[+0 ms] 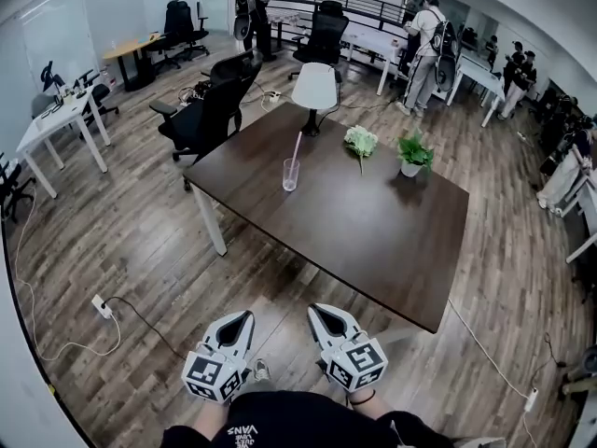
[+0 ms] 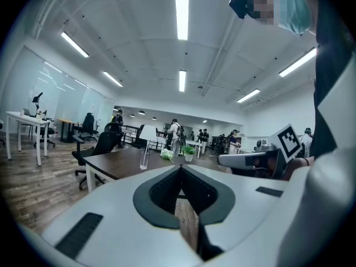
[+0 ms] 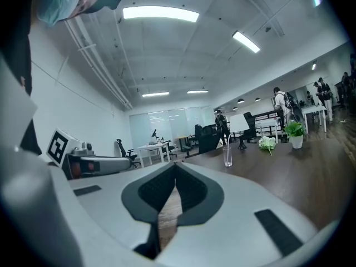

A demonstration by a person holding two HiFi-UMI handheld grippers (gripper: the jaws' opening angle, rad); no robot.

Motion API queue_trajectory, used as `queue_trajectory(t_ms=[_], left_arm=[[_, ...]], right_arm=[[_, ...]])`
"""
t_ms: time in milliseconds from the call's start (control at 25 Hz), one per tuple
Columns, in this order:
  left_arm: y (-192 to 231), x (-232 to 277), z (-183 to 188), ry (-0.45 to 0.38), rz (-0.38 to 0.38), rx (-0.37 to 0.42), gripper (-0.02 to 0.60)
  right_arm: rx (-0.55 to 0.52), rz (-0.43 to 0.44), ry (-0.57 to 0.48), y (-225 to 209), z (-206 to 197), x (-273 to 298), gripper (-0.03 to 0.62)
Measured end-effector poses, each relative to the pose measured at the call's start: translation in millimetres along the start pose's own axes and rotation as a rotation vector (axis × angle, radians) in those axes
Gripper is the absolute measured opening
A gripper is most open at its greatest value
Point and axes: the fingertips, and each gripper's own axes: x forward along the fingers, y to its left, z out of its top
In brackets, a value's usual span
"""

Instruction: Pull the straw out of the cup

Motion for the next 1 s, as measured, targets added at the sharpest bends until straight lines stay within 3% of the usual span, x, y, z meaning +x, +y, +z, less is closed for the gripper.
queue_trajectory(t_ms=[1000], left_arm=[[120,64,17,0.025,-0.131,-0.001,0.011]], right_arm=[[0.009,-0.138,-0.019,-14,15,117,0.018]])
